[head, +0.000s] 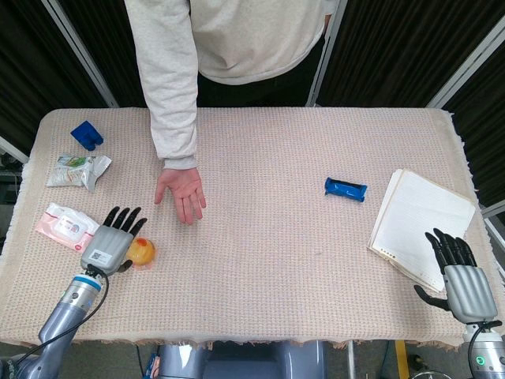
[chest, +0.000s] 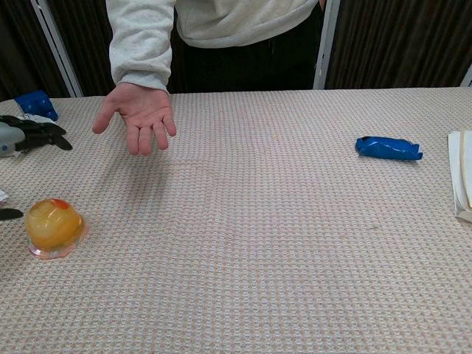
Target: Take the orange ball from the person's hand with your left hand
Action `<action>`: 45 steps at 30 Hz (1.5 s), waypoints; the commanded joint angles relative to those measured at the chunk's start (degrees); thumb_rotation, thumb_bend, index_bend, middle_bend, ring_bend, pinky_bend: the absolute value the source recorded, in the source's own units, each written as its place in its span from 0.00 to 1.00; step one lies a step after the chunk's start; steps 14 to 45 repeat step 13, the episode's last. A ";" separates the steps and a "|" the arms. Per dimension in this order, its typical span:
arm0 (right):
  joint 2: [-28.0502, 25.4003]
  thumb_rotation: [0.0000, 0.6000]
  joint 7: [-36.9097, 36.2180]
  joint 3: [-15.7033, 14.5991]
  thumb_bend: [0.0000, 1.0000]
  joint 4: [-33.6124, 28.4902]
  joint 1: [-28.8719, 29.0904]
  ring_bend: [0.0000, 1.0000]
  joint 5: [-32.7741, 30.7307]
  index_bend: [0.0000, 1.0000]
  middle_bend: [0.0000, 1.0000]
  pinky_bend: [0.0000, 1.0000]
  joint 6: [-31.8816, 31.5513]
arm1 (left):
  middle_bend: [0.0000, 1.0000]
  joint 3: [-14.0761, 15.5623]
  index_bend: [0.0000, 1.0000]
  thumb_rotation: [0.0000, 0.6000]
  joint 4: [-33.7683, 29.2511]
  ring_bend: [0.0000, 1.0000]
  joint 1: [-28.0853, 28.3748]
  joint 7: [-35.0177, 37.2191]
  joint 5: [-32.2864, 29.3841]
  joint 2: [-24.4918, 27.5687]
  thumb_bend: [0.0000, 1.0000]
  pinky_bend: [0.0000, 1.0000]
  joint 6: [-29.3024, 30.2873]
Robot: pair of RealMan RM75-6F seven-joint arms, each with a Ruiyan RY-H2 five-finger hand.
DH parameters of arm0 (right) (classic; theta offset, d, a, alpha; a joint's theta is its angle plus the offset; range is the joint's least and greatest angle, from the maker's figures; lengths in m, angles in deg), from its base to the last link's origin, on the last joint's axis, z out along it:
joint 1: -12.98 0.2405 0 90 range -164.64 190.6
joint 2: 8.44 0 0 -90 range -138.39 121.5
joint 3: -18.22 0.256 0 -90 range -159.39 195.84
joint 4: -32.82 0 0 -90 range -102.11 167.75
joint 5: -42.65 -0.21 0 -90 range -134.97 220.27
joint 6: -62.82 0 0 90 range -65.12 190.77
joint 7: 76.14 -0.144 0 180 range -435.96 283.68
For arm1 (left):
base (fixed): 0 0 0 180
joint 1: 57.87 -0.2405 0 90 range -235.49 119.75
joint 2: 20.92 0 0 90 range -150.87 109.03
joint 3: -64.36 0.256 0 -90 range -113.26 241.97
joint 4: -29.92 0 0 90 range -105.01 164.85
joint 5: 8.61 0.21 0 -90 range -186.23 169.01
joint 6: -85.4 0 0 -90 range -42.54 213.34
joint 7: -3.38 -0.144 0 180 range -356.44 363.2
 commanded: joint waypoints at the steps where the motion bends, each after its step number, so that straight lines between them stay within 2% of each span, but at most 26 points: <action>1: 0.10 1.00 0.08 -0.01 0.14 0.01 0.05 0.00 0.16 0.05 0.00 0.00 -0.01 | 0.00 1.77 0.06 1.00 -1.81 0.00 -5.58 4.44 7.20 3.71 0.24 0.00 8.47; 5: 0.37 1.00 0.35 0.04 0.14 -0.01 0.26 0.00 0.34 0.05 0.00 0.00 0.13 | 0.00 3.93 0.00 1.00 0.89 0.00 -12.19 11.23 13.16 4.54 0.23 0.00 17.36; 8: 0.57 1.00 0.60 0.04 0.14 0.22 0.34 0.00 0.58 0.05 0.00 0.00 0.05 | 0.00 5.28 0.00 1.00 3.65 0.00 -16.29 17.01 17.07 4.82 0.23 0.00 21.49; 11: 0.58 1.00 0.59 0.06 0.14 0.24 0.32 0.00 0.63 0.05 0.00 0.00 -0.06 | 0.00 5.28 0.00 1.00 6.73 0.00 -18.59 18.97 19.15 4.61 0.23 0.00 23.69; 13: 0.58 1.00 0.56 0.04 0.14 0.29 0.32 0.00 0.74 0.05 0.00 0.00 -0.12 | 0.00 4.65 0.00 1.00 7.66 0.00 -19.38 19.95 19.19 4.34 0.23 0.00 23.91; 45: 0.58 1.00 0.56 0.04 0.14 0.29 0.32 0.00 0.74 0.05 0.00 0.00 -0.12 | 0.00 4.65 0.00 1.00 7.66 0.00 -19.38 19.95 19.19 4.34 0.23 0.00 23.91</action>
